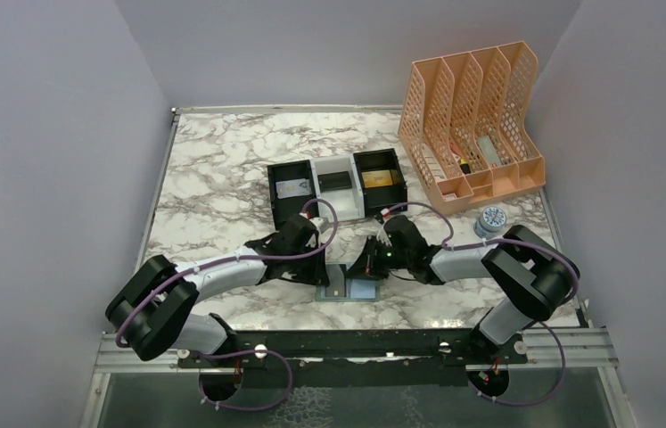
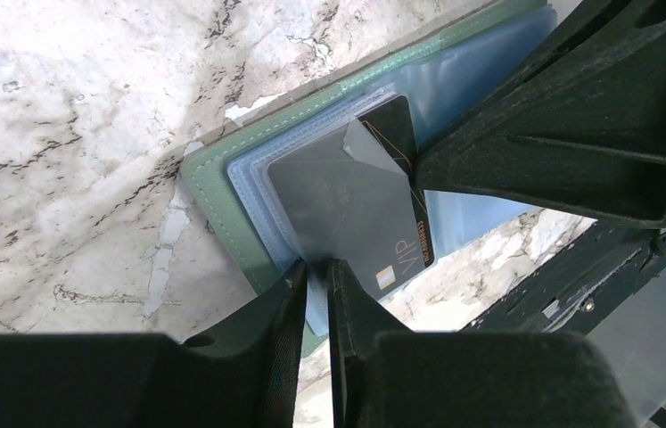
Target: Take the credit cards out of the card holder
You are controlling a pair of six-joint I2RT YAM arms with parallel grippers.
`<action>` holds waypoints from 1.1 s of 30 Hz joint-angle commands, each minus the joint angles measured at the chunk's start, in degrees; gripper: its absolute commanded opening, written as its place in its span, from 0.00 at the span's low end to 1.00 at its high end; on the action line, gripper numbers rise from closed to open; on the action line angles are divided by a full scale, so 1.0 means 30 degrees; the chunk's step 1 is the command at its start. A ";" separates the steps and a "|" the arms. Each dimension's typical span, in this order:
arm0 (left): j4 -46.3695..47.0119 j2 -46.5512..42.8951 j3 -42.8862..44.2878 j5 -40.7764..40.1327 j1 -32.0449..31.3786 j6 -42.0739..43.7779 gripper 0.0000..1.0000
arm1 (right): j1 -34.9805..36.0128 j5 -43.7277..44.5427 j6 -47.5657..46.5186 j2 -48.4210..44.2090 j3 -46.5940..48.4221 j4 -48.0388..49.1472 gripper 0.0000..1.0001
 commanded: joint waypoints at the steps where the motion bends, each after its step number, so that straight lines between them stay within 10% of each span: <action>1: -0.0737 0.0322 0.0283 -0.0928 -0.0247 0.0447 0.19 | 0.0109 0.1320 -0.0217 -0.1109 -0.0105 -0.0840 0.01; 12: -0.0873 0.0488 0.0625 -0.0755 -0.0419 0.0718 0.22 | 0.0109 0.0717 -0.0998 -0.0170 0.0544 -0.1513 0.25; 33: -0.0993 0.0642 0.0733 -0.1101 -0.0658 0.0617 0.16 | 0.0080 0.1673 -0.1395 -0.1680 -0.0057 -0.2047 0.03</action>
